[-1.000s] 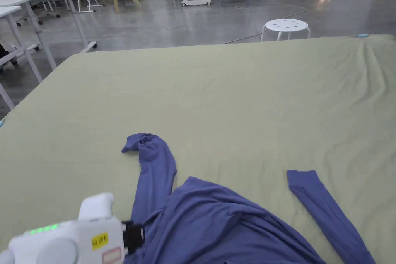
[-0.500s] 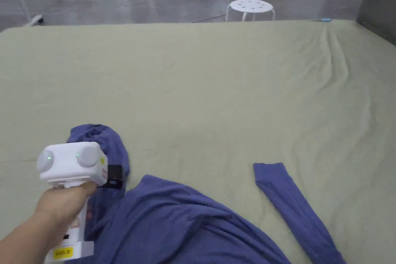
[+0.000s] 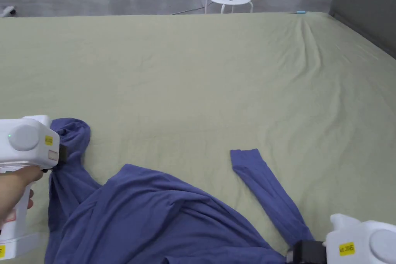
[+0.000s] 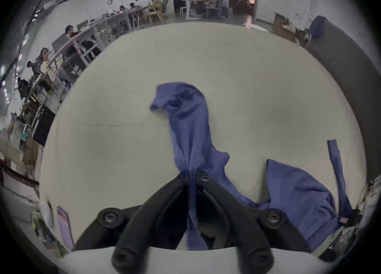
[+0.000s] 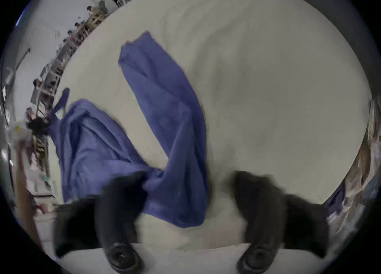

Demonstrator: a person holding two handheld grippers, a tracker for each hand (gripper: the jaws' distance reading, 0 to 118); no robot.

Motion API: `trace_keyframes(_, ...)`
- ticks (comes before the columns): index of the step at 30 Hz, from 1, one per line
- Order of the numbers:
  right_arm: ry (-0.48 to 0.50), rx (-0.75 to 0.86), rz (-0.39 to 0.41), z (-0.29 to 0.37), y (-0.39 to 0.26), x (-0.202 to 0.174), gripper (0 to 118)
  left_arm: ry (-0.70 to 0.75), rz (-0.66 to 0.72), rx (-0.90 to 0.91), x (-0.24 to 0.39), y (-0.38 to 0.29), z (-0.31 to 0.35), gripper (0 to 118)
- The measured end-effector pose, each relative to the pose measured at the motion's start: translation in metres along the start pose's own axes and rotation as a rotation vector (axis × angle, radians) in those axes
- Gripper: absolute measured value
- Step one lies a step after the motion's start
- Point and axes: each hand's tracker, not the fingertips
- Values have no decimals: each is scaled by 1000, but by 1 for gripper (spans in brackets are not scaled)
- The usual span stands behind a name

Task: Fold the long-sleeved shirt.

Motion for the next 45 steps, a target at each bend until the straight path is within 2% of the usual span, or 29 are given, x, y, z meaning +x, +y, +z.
trace_keyframes(1, -87, 10, 60, 0, -3, -6, 47, 0, 3, 5, -7, -2, 8, 2)
trace_keyframes(2, -101, 61, 114, 5, -7, -10, 26, 0, 8, 13, -16, -5, 20, 2)
trace_keyframes(3, -54, 62, 80, 10, -7, -11, 7, -2, 18, 22, -20, -16, 34, 2)
trace_keyframes(5, 29, 82, 110, 20, -5, -15, 6, 2, 40, 36, -38, -26, 59, 2)
trace_keyframes(6, 4, 88, 93, 30, -9, -17, 7, 12, 62, 53, -50, -37, 78, 2)
trace_keyframes(9, 109, 217, 129, 68, -14, -18, 6, -29, 152, 67, -79, -56, 122, 2)
trace_keyframes(13, 249, 394, 153, 153, -4, -24, 6, -113, 237, 99, -96, -68, 187, 2)
trace_keyframes(18, 298, 653, 192, 273, 36, -43, 6, -154, 246, 213, -102, -36, 263, 2)
trace_keyframes(23, 211, 792, 210, 359, 98, -64, 6, -115, 263, 268, -105, 18, 306, 2)
trace_keyframes(25, 215, 797, 185, 388, 132, -74, 6, -107, 247, 273, -100, 48, 315, 2)
trace_keyframes(29, 108, 785, 154, 429, 211, -99, 6, -99, 255, 267, -88, 109, 320, 2)
trace_keyframes(32, 68, 762, 91, 447, 261, -115, 6, -76, 255, 266, -76, 149, 317, 2)
trace_keyframes(33, 68, 770, 99, 451, 276, -120, 6, -49, 251, 274, -72, 163, 315, 2)
trace_keyframes(34, 43, 770, 75, 454, 292, -126, 6, -18, 239, 282, -66, 179, 311, 2)
trace_keyframes(38, 47, 765, 25, 450, 322, -138, 6, -26, 269, 312, -56, 213, 297, 2)
trace_keyframes(45, 18, 687, 53, 378, 365, -151, 6, -34, 282, 275, -44, 241, 220, 2)
